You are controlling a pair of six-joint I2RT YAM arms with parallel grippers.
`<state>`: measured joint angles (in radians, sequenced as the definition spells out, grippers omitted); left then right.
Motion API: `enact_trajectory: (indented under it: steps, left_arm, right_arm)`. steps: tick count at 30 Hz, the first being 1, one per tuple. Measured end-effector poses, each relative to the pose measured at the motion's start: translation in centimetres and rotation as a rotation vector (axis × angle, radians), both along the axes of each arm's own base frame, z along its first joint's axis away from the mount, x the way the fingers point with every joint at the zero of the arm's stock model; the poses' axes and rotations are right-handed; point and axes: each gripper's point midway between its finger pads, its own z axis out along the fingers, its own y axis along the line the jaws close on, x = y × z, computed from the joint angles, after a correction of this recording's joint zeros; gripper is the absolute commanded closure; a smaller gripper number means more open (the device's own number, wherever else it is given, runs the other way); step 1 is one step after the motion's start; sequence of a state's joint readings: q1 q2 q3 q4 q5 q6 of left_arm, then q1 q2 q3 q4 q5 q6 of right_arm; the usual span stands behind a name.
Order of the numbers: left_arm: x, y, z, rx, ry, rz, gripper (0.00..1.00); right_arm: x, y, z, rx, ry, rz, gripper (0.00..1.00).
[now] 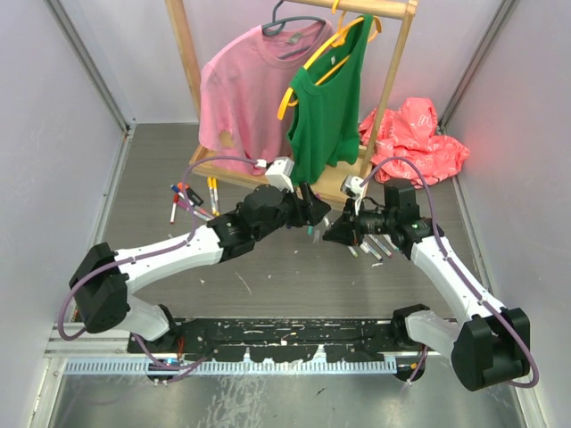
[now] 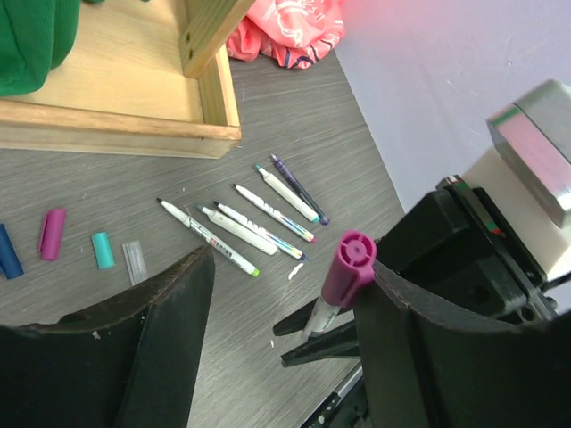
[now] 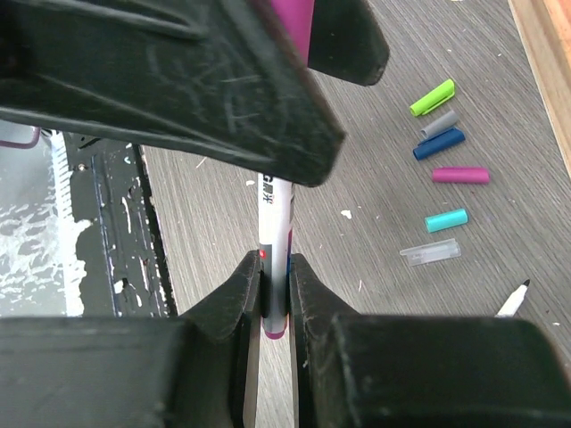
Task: Open the pen caps
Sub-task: Pick up the pen from the center of the board.
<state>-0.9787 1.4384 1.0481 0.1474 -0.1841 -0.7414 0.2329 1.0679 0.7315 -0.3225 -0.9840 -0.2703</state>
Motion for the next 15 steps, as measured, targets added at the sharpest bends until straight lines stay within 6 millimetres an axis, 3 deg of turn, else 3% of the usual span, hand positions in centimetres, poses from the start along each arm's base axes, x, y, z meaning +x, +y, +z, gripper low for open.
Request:
enact_trajectory:
  steps: [15]
  left_arm:
    - [0.2,-0.44,-0.21,-0.033,0.05,-0.001,0.57]
  right_arm:
    - [0.2,0.02,-0.66,-0.025,-0.003,0.001,0.99]
